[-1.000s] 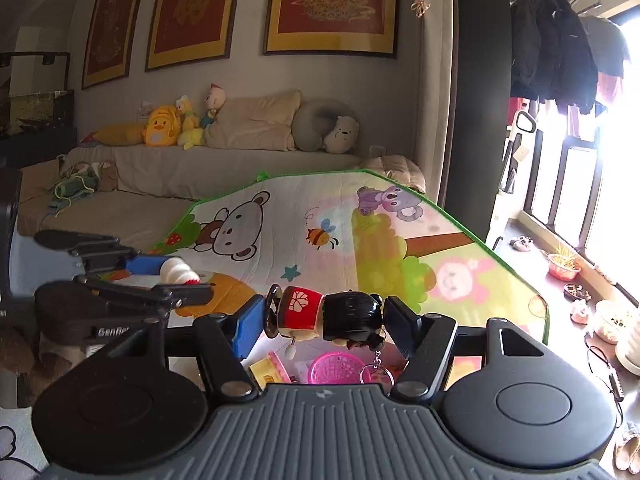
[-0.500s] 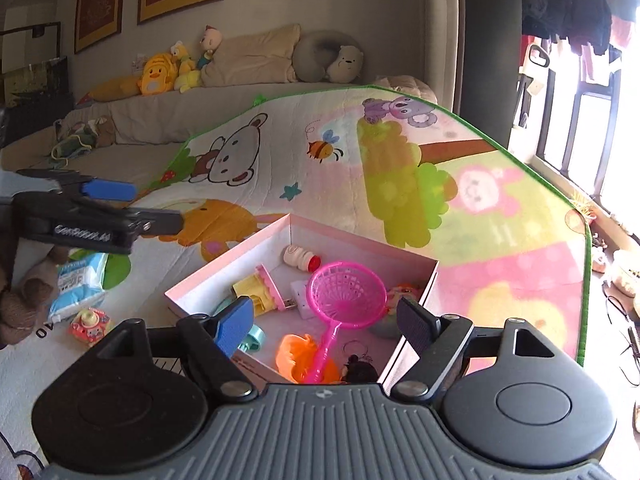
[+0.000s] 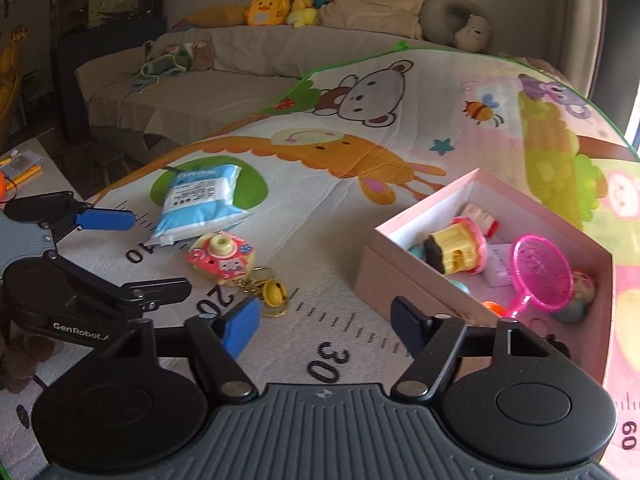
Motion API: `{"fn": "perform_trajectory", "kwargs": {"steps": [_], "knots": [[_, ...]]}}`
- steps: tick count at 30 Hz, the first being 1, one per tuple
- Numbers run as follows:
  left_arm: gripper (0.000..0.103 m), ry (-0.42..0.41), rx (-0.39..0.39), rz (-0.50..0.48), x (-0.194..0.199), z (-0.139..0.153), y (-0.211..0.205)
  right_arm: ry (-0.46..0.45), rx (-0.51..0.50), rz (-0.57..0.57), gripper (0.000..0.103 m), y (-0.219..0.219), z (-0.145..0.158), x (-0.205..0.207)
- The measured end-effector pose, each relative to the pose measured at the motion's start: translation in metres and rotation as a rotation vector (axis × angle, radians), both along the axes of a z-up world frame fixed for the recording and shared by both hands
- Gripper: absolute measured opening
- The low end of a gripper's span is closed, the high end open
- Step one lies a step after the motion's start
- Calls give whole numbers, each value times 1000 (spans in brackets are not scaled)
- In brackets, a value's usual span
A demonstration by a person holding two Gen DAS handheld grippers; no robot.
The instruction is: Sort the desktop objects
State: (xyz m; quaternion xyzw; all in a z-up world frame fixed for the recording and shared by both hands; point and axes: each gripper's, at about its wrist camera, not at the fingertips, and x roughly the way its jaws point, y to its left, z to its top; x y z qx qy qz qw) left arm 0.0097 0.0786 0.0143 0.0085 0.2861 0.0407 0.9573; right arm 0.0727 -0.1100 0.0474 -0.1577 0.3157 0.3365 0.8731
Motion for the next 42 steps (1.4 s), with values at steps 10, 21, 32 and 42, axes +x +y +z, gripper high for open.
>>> {"fn": "perform_trajectory", "kwargs": {"steps": [10,21,32,42], "knots": [[102,-2,1,-110,-14,-2,-9,217,49,30,66,60,3,42],[103,-2,38,-153,-17,-6,-19,325,-18,52,60,103,-23,58],[103,-14,-1,-160,-18,-5,-13,301,-120,-89,59,21,-15,45],[103,27,-5,-125,-13,-7,-12,146,-94,-301,58,-56,-19,6]]}}
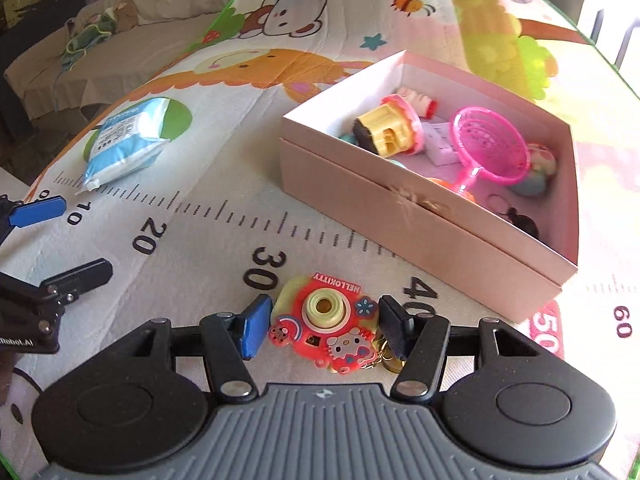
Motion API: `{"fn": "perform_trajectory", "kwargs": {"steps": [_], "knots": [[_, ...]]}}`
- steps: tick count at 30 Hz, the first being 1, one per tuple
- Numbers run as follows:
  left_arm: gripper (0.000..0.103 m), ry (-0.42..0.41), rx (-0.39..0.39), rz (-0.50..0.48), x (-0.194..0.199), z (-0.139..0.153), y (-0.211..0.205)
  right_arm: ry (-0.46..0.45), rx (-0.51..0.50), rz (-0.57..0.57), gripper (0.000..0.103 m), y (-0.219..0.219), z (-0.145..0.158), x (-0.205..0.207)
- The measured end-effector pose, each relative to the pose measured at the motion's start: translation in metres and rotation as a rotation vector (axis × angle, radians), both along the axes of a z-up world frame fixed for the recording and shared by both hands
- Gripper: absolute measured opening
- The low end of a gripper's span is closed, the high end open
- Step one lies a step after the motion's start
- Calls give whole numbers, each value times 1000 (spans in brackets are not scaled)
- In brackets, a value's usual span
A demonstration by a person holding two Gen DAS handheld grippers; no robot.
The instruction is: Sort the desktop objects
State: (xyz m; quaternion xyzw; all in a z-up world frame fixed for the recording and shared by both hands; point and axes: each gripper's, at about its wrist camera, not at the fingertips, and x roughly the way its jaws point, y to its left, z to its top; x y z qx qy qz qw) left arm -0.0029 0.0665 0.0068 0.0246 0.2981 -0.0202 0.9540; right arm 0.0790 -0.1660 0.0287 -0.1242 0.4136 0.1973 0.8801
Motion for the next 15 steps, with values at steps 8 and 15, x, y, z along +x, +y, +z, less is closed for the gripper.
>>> {"fn": "perform_trajectory", "kwargs": {"steps": [8,15], "knots": [[103,75,32,95,12,2,3,-88,140,-92,75,-33,-12,-17],[103,11,19,181,22,36,14,-146,217,-129,86,-40,-22,-24]]}}
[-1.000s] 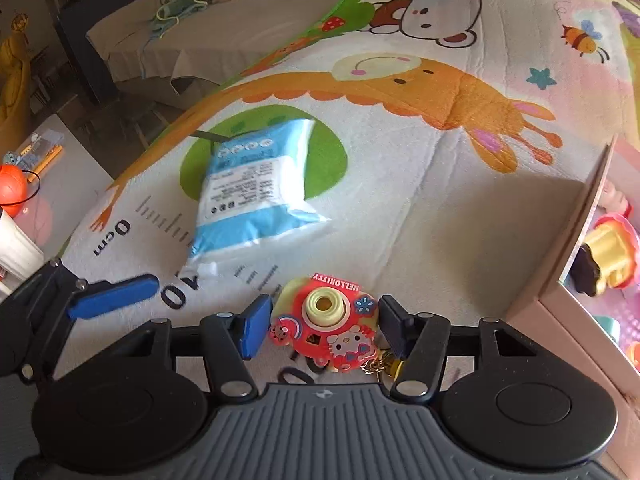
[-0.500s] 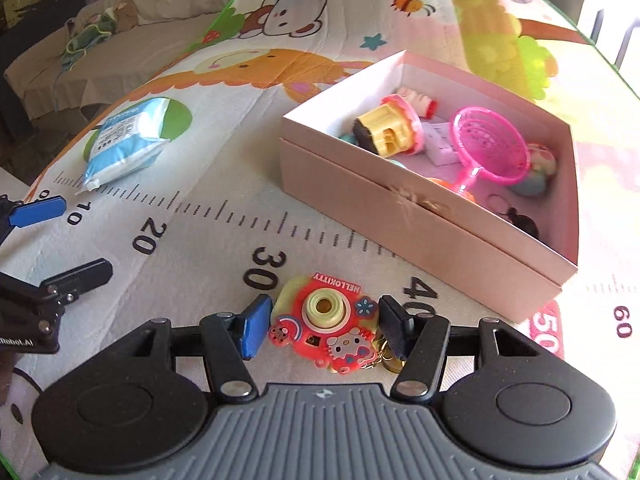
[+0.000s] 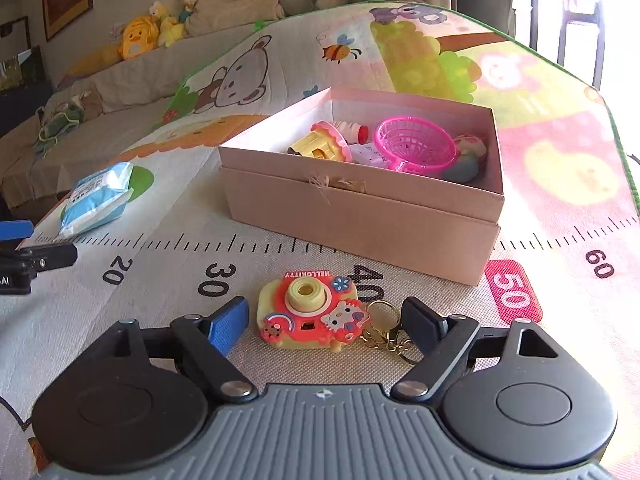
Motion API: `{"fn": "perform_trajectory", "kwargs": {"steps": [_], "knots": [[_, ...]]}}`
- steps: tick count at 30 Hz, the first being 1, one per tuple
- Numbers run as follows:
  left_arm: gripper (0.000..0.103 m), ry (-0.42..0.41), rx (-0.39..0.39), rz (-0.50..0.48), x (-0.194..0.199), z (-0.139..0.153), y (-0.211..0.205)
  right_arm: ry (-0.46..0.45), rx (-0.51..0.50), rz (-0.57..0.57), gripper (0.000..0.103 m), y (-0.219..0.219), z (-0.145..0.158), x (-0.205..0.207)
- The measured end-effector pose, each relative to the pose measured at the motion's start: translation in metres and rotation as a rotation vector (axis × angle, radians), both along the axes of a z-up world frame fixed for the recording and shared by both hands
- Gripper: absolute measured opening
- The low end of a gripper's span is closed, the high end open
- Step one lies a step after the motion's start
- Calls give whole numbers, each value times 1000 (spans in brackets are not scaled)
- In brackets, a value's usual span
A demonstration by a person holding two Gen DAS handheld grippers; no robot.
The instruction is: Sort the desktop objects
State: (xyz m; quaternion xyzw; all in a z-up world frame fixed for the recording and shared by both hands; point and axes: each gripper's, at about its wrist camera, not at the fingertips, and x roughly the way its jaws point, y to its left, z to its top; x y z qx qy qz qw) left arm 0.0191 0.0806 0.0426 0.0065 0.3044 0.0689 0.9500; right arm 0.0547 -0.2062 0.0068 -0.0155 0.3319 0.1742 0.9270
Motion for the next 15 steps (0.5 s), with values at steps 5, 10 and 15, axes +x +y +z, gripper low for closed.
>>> {"fn": "perform_trajectory", "kwargs": {"steps": [5,10,15], "knots": [[103,65,-147,153,46,8,29,-17,74,-7,94,-11,2,-3],[103,136,-211,212,88,-6,40,-32,99,-13,97,-14,3,-6],[103,138,-201,226,102,-10,36,-40,112,-15,99,-16,3,-6]]}}
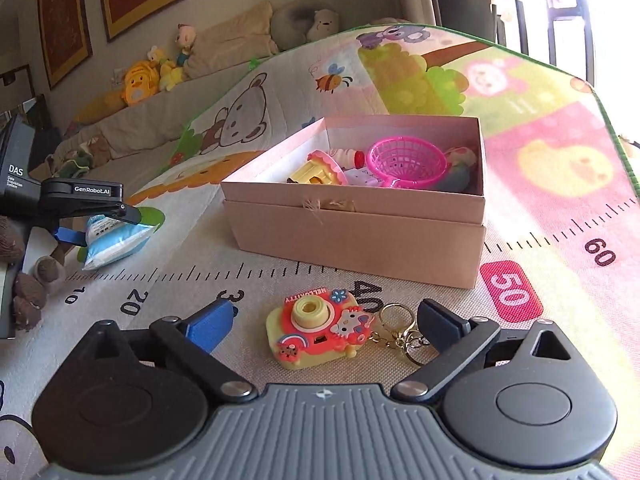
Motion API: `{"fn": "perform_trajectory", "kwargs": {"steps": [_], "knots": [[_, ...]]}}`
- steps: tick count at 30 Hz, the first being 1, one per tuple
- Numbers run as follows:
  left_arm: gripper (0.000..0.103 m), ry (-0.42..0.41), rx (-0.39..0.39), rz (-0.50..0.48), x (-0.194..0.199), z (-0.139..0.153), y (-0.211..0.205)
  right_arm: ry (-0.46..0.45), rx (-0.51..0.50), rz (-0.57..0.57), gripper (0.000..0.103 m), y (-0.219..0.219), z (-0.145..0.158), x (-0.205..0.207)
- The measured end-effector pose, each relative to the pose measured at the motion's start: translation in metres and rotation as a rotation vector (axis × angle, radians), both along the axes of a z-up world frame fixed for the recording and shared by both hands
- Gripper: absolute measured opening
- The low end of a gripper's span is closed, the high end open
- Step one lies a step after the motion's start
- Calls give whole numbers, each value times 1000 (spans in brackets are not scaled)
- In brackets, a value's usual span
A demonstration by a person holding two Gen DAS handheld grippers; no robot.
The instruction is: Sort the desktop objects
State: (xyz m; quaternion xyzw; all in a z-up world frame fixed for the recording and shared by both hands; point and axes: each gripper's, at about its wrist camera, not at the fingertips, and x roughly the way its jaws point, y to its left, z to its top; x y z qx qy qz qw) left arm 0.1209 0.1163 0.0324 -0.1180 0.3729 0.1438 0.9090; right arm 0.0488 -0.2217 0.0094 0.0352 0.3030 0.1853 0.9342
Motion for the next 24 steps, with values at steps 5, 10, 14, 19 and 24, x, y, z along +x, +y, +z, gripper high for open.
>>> {"fn": "perform_trajectory", "kwargs": {"steps": [5,10,14,19,24], "knots": [[103,-27,-77,15,15,9,0,6,-7,-2,100,1,-1,1],[95,-10,-52,7,29,3,0,27,-34,-18,100,4,-3,4],[63,-11,-59,-48,13,-3,3,35,-65,-34,100,7,-1,3],[62,-42,-30,-150,-24,-8,-13,45,-132,-18,100,10,0,-6],[62,-60,-73,-321,-59,-9,-44,37,-155,-24,100,12,8,-12]]}}
